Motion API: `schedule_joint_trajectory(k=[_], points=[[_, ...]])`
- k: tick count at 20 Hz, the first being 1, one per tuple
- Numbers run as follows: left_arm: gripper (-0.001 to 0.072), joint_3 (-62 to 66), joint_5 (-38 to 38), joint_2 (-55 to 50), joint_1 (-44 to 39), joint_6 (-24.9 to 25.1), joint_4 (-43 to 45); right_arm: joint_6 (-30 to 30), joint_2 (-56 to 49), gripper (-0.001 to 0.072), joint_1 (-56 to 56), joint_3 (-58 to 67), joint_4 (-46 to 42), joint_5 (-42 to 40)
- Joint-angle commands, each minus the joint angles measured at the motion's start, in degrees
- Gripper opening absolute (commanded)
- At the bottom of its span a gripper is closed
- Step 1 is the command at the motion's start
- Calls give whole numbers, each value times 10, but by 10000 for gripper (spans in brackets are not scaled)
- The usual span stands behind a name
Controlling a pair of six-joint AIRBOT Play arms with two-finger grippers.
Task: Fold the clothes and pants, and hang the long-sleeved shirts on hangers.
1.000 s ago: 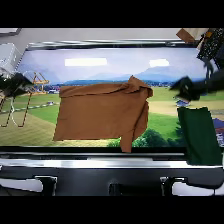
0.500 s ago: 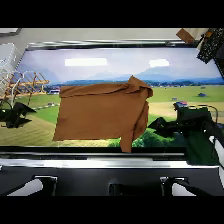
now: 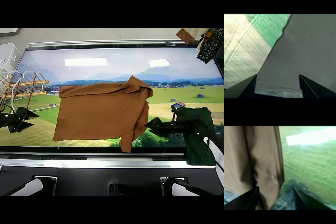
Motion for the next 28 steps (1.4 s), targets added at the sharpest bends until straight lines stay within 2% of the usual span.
schedule_joint_trajectory(k=[1,4,5,6,7,10,14,18,25,28], points=[[602,-2,1,1,1,4,0,-12,-20,469,9,-1,27,17],[603,-2,1,1,1,4,0,-10,-37,464,61,-1,27,49],[602,-2,0,1,1,4,0,-7,-42,398,79,-1,26,59],[603,-2,-1,1,1,4,0,-1,-43,257,90,-1,18,64],[603,-2,-5,1,1,8,4,2,-42,41,93,-1,16,67],[603,-38,-14,2,5,41,36,6,-17,31,91,-1,-1,76],[602,-153,6,1,-12,93,0,24,23,32,92,-1,-16,54],[598,-229,55,-2,-21,94,2,40,45,32,92,-1,-16,21],[598,-233,107,-4,-39,94,-17,45,82,32,92,-1,-15,10],[581,-233,137,-18,-67,77,-17,47,95,32,92,-1,-15,3]])
